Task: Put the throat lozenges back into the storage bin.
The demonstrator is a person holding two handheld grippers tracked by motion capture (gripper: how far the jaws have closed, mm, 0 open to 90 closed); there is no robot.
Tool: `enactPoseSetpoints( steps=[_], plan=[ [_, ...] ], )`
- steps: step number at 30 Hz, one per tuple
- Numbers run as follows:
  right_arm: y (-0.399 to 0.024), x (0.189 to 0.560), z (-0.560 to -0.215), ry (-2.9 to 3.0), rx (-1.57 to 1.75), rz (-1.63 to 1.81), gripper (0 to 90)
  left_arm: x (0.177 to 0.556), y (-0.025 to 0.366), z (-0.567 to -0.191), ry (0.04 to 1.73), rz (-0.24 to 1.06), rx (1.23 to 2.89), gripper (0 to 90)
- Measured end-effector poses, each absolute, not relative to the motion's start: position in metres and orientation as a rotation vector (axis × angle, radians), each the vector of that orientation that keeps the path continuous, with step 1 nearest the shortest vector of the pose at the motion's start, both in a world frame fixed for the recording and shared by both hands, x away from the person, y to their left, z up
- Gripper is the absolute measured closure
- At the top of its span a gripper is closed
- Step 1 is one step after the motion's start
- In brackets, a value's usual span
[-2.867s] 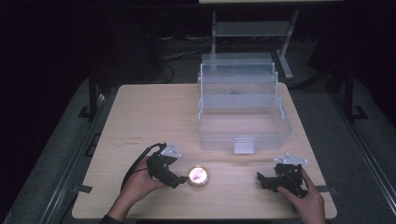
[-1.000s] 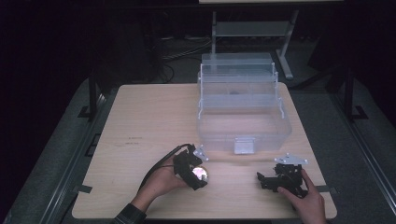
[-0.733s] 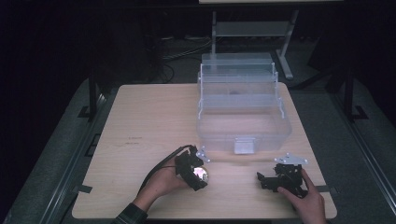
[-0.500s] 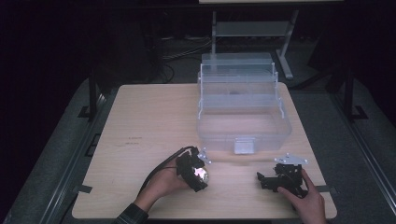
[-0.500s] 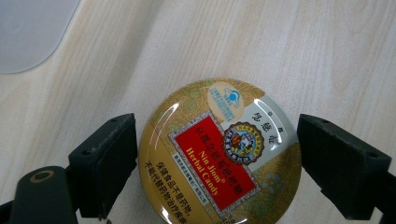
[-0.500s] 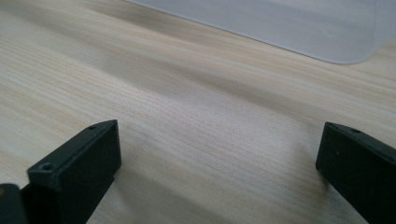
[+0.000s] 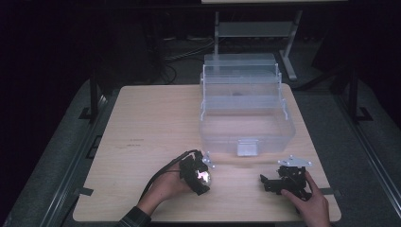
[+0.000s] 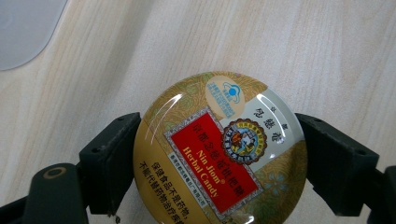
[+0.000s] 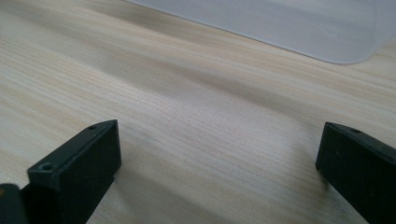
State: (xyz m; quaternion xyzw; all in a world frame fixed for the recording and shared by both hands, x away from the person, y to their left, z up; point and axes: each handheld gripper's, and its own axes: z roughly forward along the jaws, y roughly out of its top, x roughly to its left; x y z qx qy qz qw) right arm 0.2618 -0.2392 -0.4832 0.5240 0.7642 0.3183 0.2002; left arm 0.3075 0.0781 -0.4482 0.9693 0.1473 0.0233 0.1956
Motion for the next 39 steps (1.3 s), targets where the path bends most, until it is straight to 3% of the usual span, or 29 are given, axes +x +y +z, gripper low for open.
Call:
enactPoseSetpoints(
  steps=[39],
  plan=[
    [-0.239, 0.262, -0.483, 2.136, 1.466, 0.889, 0.0, 0.308, 0.084, -0.430, 0.406, 0.070, 2.704, 19.3]
  ],
)
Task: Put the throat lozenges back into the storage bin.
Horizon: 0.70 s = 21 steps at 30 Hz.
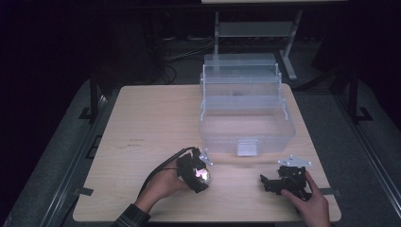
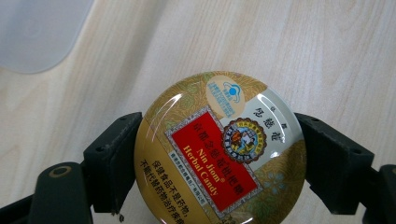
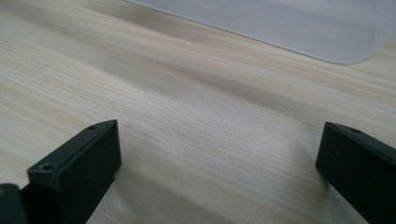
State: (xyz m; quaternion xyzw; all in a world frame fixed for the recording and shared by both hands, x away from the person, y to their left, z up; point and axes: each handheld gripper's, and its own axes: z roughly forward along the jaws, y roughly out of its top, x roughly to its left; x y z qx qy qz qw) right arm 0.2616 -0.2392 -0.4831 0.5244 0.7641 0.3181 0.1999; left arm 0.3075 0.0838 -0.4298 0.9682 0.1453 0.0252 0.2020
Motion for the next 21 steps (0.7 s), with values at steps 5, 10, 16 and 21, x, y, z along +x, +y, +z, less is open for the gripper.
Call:
enactPoseSetpoints(
  steps=[5, 10, 16, 21],
  plan=[
    [-0.239, 0.262, -0.483, 2.136, 1.466, 0.889, 0.0, 0.309, 0.084, -0.425, 0.401, 0.071, 2.695, 19.3],
    [-0.239, 0.262, -0.483, 2.136, 1.466, 0.889, 0.0, 0.310, 0.083, -0.422, 0.396, 0.071, 2.698, 19.3],
    [-0.239, 0.262, -0.483, 2.136, 1.466, 0.889, 0.0, 0.311, 0.082, -0.416, 0.390, 0.086, 2.698, 19.3],
    [-0.239, 0.262, -0.483, 2.136, 1.466, 0.889, 0.0, 0.314, 0.081, -0.410, 0.383, 0.093, 2.689, 19.3]
  ],
)
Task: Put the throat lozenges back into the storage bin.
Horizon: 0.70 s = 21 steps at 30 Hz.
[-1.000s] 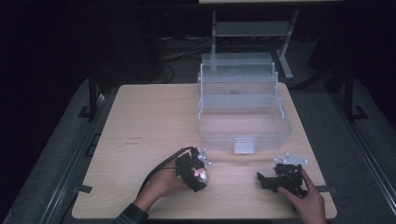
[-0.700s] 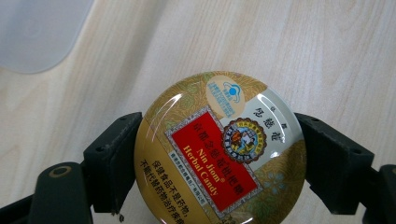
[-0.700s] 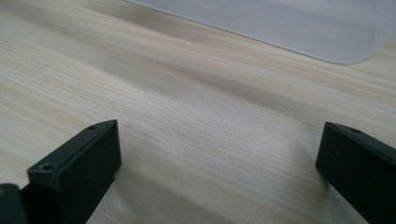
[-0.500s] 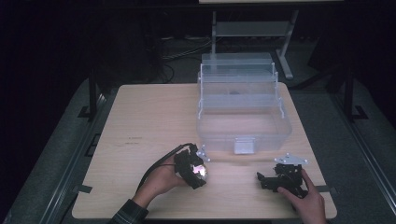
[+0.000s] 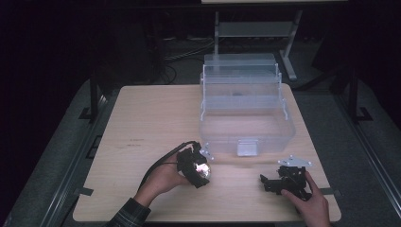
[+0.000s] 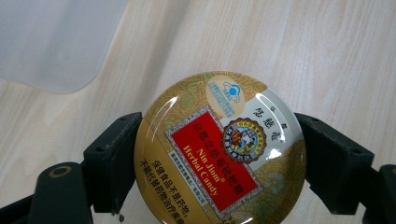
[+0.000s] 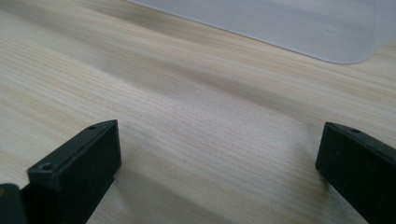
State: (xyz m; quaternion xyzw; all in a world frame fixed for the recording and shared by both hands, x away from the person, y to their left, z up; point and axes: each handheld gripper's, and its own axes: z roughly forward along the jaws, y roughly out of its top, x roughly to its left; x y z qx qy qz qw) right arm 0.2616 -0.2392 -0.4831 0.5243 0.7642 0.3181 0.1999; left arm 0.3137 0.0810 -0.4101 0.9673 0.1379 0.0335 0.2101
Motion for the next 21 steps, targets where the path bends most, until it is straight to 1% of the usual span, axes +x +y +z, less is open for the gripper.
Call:
enactPoseSetpoints(
  steps=[21],
  plan=[
    [-0.239, 0.261, -0.483, 2.137, 1.467, 0.891, 0.0, 0.323, 0.079, -0.391, 0.373, 0.103, 2.678, 19.3]
  ],
)
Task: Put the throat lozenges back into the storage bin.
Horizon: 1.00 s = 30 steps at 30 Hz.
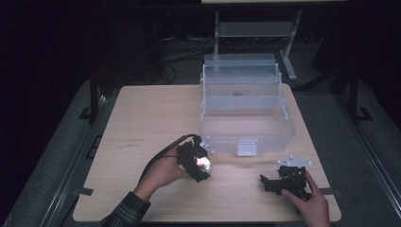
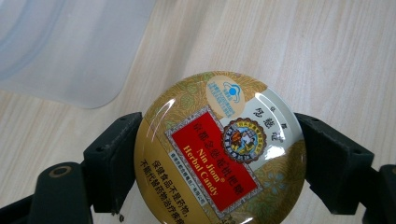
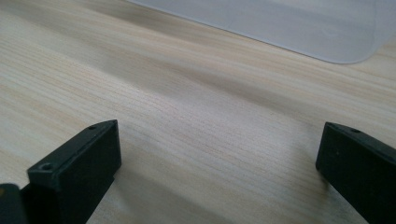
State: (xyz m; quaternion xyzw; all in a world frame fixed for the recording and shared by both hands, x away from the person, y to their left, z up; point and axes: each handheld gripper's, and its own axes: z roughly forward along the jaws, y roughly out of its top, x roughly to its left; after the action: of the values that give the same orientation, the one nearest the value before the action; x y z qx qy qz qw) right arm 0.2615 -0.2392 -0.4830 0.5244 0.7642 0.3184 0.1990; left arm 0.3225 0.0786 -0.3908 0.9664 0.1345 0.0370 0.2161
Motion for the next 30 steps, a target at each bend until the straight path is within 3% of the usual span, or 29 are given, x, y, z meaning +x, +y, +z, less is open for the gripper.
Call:
enactPoseSetpoints(
  steps=[30],
  plan=[
    [-0.239, 0.261, -0.483, 2.136, 1.464, 0.890, 0.0, 0.333, 0.071, -0.362, 0.344, 0.117, 2.677, 19.3]
  ],
)
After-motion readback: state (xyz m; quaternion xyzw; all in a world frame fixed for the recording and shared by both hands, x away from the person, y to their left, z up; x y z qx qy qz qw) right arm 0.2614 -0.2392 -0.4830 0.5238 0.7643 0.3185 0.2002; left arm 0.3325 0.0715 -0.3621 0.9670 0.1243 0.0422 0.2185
